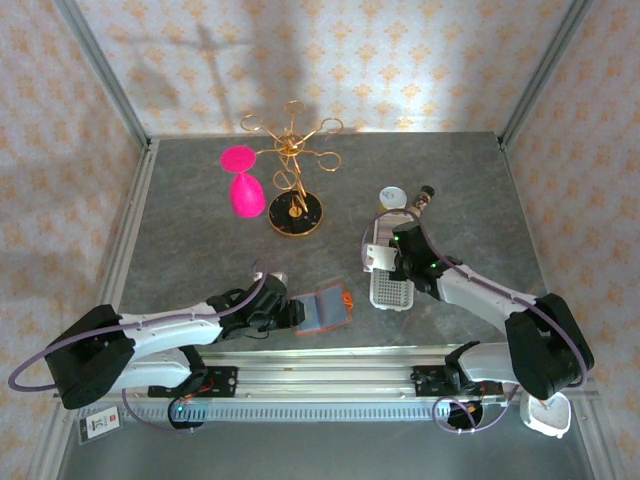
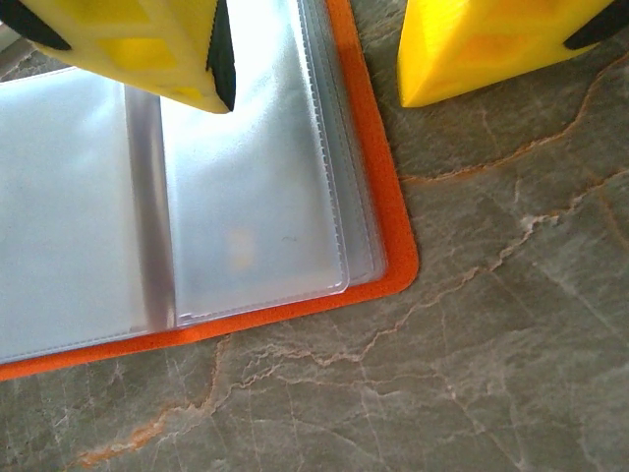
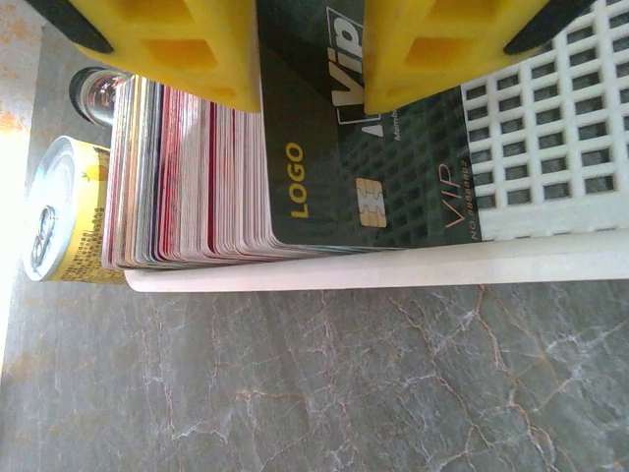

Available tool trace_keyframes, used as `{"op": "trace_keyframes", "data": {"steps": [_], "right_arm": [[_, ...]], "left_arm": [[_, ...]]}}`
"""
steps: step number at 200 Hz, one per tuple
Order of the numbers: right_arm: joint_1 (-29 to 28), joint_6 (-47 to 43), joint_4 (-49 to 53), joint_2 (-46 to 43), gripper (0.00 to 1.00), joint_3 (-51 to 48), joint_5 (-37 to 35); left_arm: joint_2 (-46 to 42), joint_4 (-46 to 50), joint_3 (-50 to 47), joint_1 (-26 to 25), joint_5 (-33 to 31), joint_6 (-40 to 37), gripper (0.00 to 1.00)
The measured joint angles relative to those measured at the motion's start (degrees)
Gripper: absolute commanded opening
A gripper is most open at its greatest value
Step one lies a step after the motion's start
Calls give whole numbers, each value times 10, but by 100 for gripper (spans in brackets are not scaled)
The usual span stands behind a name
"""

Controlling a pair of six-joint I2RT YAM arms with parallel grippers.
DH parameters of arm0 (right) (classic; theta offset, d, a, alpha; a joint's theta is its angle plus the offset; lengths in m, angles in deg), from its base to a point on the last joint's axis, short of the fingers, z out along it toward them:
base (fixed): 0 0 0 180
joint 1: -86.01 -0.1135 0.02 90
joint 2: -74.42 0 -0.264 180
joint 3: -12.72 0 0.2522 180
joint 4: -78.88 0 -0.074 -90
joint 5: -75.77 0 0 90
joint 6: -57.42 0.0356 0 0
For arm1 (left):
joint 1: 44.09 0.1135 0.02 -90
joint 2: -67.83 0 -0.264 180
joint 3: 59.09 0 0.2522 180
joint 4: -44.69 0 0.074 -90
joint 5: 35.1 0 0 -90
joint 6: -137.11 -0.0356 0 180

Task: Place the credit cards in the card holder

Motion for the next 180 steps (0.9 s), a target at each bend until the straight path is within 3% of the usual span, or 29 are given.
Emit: {"op": "trace_keyframes", "data": {"steps": [57, 113, 180], "right_arm": [[0, 0, 10, -6, 23, 0, 0], [0, 5, 26, -19, 12, 0, 1], [-2, 11, 57, -42, 7, 0, 11]], "left_arm": [[0, 0, 0, 0, 0, 0, 45], [0, 0, 0, 0, 0, 0, 45], [0, 0, 0, 0, 0, 0, 44]]}}
